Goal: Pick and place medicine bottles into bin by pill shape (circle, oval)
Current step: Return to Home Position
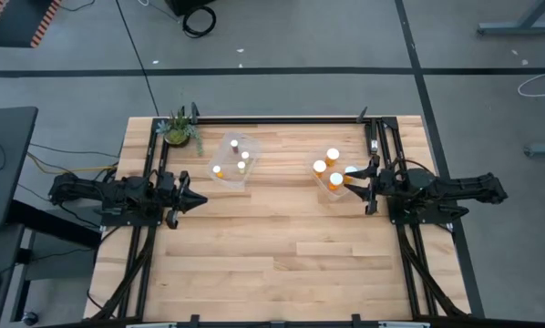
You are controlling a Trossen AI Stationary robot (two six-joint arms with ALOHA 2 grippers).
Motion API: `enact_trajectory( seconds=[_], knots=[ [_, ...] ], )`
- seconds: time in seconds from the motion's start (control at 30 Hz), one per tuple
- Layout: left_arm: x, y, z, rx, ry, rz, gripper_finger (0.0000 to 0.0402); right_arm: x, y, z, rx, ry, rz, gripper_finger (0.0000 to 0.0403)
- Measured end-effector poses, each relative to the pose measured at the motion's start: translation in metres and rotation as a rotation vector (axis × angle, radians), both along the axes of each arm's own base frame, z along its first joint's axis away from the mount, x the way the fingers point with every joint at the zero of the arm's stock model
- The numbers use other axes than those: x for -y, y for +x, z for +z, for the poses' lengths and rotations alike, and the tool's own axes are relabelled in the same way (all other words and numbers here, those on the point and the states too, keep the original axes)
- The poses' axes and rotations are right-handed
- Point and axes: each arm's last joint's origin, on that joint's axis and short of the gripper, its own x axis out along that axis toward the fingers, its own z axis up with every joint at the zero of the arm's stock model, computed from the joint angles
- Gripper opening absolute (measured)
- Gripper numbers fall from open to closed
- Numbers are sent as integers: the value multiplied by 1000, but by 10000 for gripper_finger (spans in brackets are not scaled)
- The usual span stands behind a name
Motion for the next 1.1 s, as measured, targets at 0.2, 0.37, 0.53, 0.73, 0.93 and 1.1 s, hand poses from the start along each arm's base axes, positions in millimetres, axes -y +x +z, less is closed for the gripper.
enact_trajectory(
  seconds=[0.2, 0.37, 0.53, 0.73, 0.93, 1.1],
  knots=[
    [0, 0, 0, 0, 0, 0, 19, 0, 0, 0, 0, 0, 1, 178],
    [0, 0, 0, 0, 0, 0, 20, 0, 0, 0, 0, 0, 0, 178],
    [0, 0, 0, -1, 0, 0, 29, 0, 0, 0, 0, 0, 1, 178],
    [0, 0, 0, -1, 0, 0, 29, 0, 0, 0, -1, 0, 0, 178],
    [0, 0, 0, 1, 0, 0, 21, 0, 0, 0, -2, 0, 0, 178],
    [0, 0, 0, 3, -1, 0, 27, 0, 0, 0, -2, 0, 0, 178]
  ],
)
